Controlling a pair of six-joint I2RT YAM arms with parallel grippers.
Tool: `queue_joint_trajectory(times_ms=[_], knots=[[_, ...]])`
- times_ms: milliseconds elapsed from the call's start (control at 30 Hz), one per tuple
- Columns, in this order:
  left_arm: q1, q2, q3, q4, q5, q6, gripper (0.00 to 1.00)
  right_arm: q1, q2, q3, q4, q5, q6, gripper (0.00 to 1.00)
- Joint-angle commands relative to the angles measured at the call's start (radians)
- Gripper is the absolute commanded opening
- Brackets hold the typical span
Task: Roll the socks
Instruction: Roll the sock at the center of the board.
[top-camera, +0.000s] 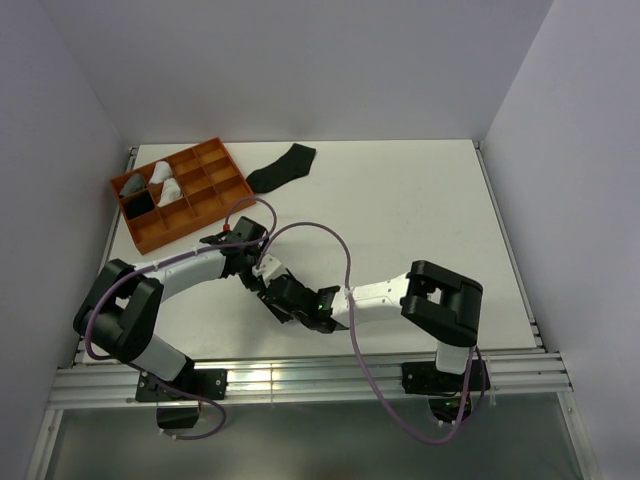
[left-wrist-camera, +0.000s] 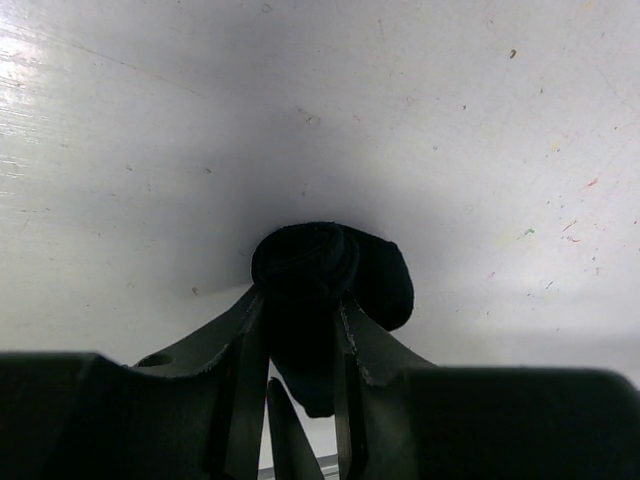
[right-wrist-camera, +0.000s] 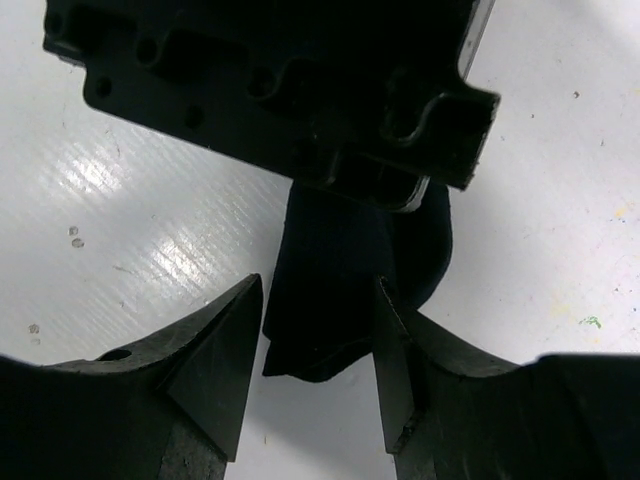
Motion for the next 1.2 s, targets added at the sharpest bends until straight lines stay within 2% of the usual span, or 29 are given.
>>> queue_joint_trajectory(times_ms=[0,67,167,267,300,400,433,467,633,900,967,1000,1100,1167], knots=[[-0.01,0.022,-0.007,-0.007,0.002,0.025,0.26,-0.011,0.042,0.027,-0.017,0.016,0.027,0.54],[-0.01,0.022,-0.007,-0.001,0.007,0.027,0.26,-0.012,0.065,0.03,-0.021,0.02,0.024,0.54],[-0.01,0.025,-0.004,0.007,0.015,0.032,0.27,-0.014,0.092,0.042,-0.032,0.019,0.02,0.48],[-0.01,0.023,-0.002,0.013,0.019,0.036,0.29,-0.02,0.119,0.048,-0.047,0.014,0.017,0.32],[-0.01,0.02,0.001,0.008,0.015,0.036,0.3,-0.029,0.123,0.047,-0.05,0.005,0.021,0.17],[-0.01,-0.003,0.004,0.01,0.001,0.036,0.35,-0.078,0.09,0.01,-0.041,-0.091,0.038,0.0],[-0.01,-0.009,0.008,0.01,-0.004,0.035,0.38,-0.093,0.077,-0.001,-0.028,-0.155,0.043,0.0],[-0.007,-0.015,0.017,0.005,-0.02,0.035,0.44,-0.109,0.065,-0.009,-0.026,-0.195,0.052,0.0],[0.021,-0.059,0.034,0.007,-0.044,0.01,0.56,-0.214,0.002,-0.058,0.008,-0.405,0.083,0.0],[0.165,-0.225,-0.097,0.137,-0.024,-0.12,0.59,-0.331,0.02,-0.05,0.028,-0.764,0.138,0.0],[0.181,-0.286,-0.143,0.16,-0.027,-0.142,0.61,-0.366,0.036,-0.05,0.052,-0.837,0.182,0.0],[0.182,-0.306,-0.16,0.184,-0.025,-0.145,0.62,-0.379,0.054,-0.056,0.071,-0.92,0.204,0.0],[0.182,-0.365,-0.22,0.224,0.007,-0.16,0.66,-0.425,0.1,-0.07,0.185,-1.062,0.294,0.0],[0.178,-0.404,-0.275,0.257,0.054,-0.174,0.68,-0.443,0.117,-0.079,0.233,-1.108,0.361,0.0]])
